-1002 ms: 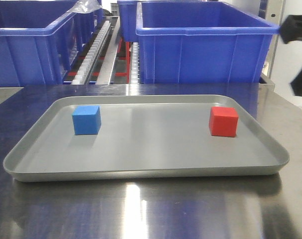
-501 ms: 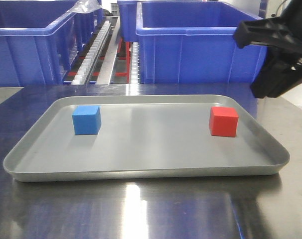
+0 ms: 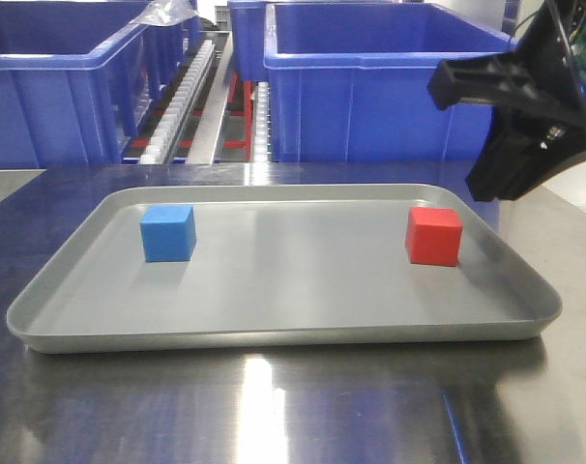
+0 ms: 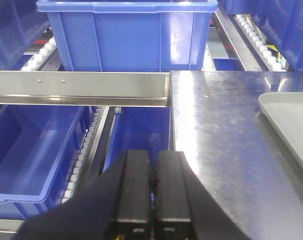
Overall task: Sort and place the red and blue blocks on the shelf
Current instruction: 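Move the open right gripper over the red cube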
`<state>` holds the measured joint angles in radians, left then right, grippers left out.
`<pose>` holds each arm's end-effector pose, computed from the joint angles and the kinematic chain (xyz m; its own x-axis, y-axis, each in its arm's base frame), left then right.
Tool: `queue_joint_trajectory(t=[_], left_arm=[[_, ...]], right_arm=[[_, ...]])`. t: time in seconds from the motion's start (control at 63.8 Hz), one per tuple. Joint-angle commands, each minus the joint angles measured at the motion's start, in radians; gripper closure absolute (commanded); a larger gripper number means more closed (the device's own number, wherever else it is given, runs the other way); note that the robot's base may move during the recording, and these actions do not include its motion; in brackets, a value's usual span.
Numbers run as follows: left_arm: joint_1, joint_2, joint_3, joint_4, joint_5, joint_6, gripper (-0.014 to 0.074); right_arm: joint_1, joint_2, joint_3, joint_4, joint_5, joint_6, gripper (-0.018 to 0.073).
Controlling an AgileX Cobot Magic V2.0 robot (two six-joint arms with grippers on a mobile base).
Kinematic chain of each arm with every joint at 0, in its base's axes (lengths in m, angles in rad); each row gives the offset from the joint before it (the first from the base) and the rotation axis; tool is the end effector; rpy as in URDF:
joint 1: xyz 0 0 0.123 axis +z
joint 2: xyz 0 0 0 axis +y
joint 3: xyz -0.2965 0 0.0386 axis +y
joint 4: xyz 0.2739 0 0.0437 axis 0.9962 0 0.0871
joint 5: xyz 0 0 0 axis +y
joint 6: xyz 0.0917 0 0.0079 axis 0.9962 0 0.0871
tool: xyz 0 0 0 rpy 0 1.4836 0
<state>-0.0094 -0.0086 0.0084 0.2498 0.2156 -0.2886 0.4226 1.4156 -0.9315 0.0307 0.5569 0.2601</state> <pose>0.0683 0.0043 0.1915 -0.1194 -0.0432 -0.9919 -0.0484 0.9981 -0.0376 0.2805 0.1278 0.2580 -0.8317 -0.0645 -0.5515 -0.1917 0.9655 0.1761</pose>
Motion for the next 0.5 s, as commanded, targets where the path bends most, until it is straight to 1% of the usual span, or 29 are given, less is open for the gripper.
queue_joint_trajectory(t=[0.0,0.172,0.486], left_arm=[[0.001,-0.016,0.03,-0.003,-0.078,-0.009,0.0473],[0.001,-0.016,0.03,-0.003,-0.078,-0.009,0.0473],[0.001,-0.016,0.03,-0.003,-0.078,-0.009,0.0473]], right_arm=[[0.0,-0.023,-0.036,-0.001,-0.053,0.0,0.0506],[0.002,-0.022,-0.036,-0.001,-0.055,0.0,0.0506],[0.038,-0.022,-0.036,-0.001,-0.095,0.0,0.0506]])
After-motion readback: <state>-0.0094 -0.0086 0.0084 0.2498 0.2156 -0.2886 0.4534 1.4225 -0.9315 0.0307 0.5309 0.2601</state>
